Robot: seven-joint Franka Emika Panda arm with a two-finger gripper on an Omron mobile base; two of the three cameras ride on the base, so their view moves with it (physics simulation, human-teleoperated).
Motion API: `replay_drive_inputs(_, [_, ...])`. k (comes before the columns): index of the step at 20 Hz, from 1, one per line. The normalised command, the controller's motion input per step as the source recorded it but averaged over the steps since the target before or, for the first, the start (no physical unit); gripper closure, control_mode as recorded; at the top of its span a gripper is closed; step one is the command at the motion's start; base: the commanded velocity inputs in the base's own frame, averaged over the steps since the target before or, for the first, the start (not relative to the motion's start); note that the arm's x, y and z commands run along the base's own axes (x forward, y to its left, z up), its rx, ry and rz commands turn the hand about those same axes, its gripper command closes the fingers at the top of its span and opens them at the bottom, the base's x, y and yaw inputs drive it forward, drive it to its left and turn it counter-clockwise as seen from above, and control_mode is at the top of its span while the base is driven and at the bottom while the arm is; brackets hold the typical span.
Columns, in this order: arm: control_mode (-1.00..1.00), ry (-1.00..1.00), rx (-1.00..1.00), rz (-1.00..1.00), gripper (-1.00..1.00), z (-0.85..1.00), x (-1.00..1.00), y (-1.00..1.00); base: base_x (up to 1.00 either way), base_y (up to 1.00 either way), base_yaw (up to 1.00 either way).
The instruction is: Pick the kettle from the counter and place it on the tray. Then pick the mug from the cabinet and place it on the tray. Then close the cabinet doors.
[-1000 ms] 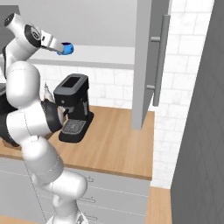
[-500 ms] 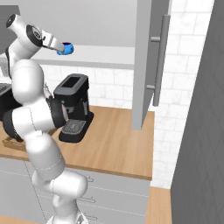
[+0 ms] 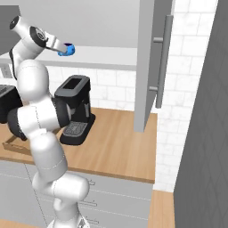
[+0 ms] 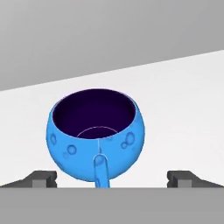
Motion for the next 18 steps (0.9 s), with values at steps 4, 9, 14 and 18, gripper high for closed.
replay_drive_inputs(4, [-1.00,0.00,0.00,0.00,-1.00,-0.01,0.15,0.03,0.00,0.00,0.00])
replay_drive_inputs(9, [-1.00,0.00,0.00,0.00,-1.00,0.00,0.10,0.06,0.00,0.00,0.00])
replay_drive_inputs(14, [-1.00,0.00,0.00,0.00,-1.00,0.00,0.04,0.03,0.00,0.00,0.00])
replay_drive_inputs(18, [-1.00,0.00,0.00,0.00,-1.00,0.00,0.00,0.00,0.00,0.00,0.00])
